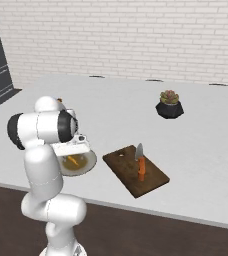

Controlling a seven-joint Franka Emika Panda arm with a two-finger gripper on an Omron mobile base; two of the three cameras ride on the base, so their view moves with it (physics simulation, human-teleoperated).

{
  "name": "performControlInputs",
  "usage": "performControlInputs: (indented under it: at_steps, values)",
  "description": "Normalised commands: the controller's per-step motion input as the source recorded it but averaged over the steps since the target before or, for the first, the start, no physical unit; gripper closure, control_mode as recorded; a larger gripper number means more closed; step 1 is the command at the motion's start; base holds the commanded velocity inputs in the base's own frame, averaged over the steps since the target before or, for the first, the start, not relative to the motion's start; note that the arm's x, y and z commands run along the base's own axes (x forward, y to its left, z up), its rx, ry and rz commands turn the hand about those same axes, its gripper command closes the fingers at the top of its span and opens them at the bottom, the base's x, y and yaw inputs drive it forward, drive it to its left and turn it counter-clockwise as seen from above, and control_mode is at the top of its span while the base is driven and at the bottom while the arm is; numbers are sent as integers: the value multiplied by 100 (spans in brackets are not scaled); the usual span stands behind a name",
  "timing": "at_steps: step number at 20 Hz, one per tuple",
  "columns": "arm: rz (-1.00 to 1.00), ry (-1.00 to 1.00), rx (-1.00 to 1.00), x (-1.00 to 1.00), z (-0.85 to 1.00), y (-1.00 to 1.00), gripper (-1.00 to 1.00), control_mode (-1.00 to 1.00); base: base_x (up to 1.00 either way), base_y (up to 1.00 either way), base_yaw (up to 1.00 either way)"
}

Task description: Pick up the knife from the drawer and place it on the cutting board. Then place the meat from the plate to the cutting board.

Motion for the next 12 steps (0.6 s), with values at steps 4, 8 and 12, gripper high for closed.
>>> performControlInputs:
  at_steps: [4,8,12]
  values:
    - [2,-1,1,-3,-28,0,100,-100,0,0,0]
    - [3,0,5,-3,-19,-8,100,-100,0,0,0]
    - [4,-5,9,-11,-14,-30,100,-100,0,0,0]
